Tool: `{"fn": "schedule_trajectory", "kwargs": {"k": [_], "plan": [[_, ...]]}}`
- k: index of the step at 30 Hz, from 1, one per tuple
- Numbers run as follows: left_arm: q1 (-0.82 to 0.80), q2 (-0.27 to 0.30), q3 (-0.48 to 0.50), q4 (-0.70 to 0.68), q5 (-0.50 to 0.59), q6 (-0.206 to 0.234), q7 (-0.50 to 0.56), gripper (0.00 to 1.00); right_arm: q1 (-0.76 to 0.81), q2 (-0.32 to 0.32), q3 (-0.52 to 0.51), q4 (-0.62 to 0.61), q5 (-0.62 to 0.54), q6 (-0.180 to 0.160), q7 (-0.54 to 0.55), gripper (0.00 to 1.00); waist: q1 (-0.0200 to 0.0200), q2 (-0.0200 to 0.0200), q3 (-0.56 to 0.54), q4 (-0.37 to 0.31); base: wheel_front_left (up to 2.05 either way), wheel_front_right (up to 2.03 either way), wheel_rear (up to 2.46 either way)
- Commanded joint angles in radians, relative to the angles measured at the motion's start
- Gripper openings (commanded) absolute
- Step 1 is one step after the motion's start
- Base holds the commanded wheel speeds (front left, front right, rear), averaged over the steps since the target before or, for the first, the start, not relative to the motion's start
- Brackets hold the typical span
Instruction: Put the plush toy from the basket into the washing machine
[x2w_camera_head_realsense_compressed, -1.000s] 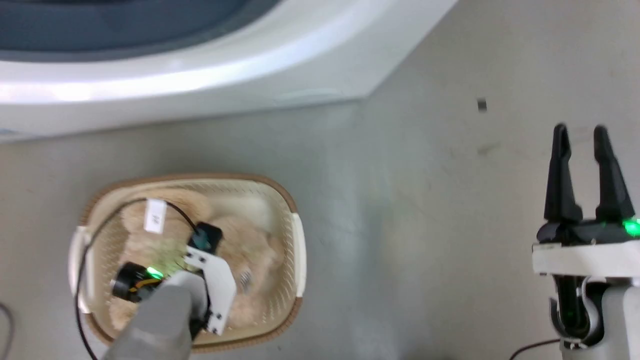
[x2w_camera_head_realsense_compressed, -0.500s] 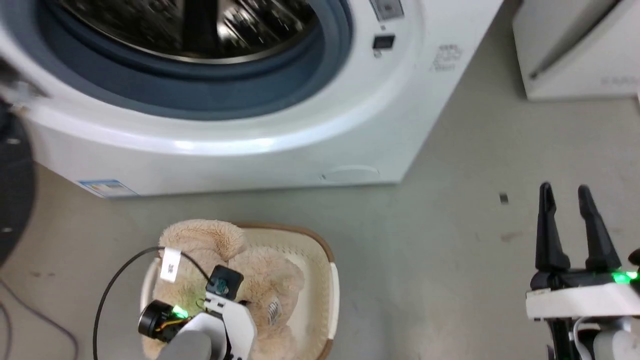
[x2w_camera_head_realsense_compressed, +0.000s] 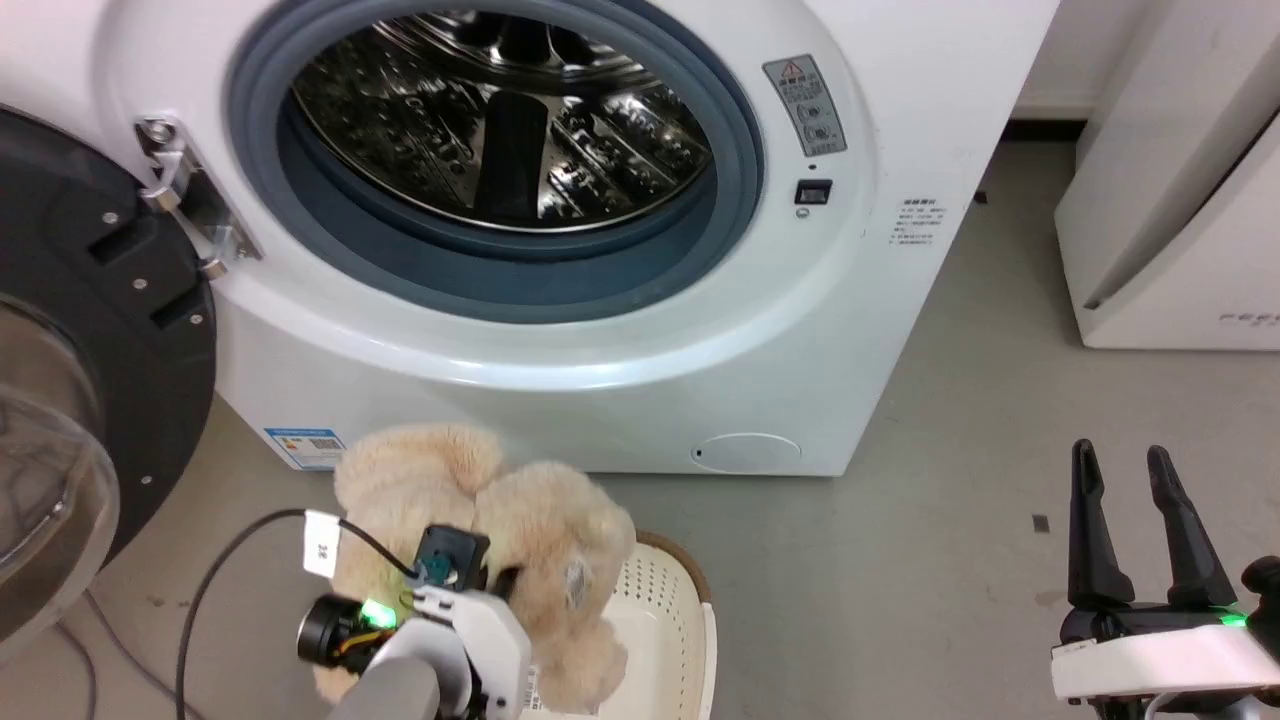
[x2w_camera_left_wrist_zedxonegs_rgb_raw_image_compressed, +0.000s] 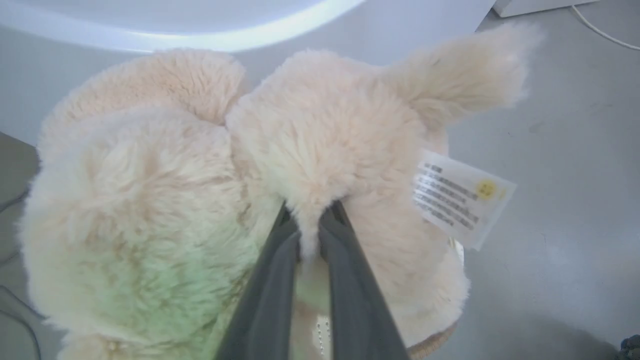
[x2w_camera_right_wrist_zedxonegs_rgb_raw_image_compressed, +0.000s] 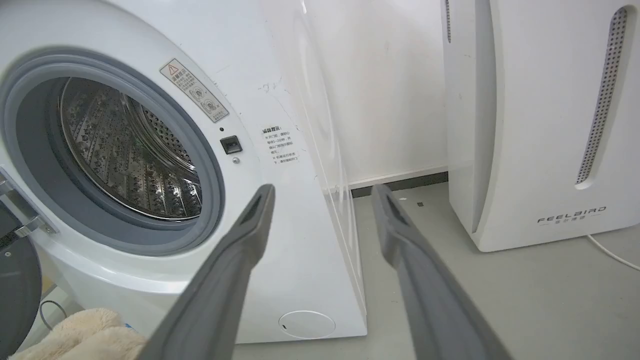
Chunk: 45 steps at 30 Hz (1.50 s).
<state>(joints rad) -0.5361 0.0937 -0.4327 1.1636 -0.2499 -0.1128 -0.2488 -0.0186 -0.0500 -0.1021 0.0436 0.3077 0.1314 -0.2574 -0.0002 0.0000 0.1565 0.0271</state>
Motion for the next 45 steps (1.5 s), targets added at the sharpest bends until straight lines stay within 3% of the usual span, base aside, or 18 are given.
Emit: {"fn": "schedule_trajectory", "kwargs": {"k": [1,10,22,34,45], "plan": [[0.003,0.005,0.006,-0.015,-0.010,0.006,-0.012,0.00,0.013,0.000,-0.001,0.002,-0.002,-0.001,-0.004,1.00,0.0002,0.0000,-0.008,0.006,0.00,0.00,0.00],[0.008,0.043,0.073,-0.267,-0.025,0.060,-0.013,0.00,0.017,0.000,0.000,0.002,0.003,-0.001,-0.004,1.00,0.0002,0.0000,-0.005,-0.014,0.00,0.00,0.00],[-0.102,0.094,0.174,-0.451,-0.021,0.107,-0.013,0.00,-0.029,0.000,0.005,-0.002,0.019,-0.001,-0.004,1.00,0.0002,0.0000,0.092,-0.088,0.00,0.00,0.00],[-0.364,0.167,0.237,-0.425,0.014,0.119,-0.013,0.00,-0.122,0.000,0.032,-0.009,0.058,-0.001,-0.004,1.00,0.0002,0.0000,0.283,-0.195,0.00,0.00,0.00],[-0.617,0.274,0.303,-0.355,0.037,0.138,-0.013,0.00,-0.211,0.000,0.085,-0.027,0.113,-0.001,-0.004,1.00,0.0002,0.0000,0.466,-0.312,0.00,0.00,0.00]]}}
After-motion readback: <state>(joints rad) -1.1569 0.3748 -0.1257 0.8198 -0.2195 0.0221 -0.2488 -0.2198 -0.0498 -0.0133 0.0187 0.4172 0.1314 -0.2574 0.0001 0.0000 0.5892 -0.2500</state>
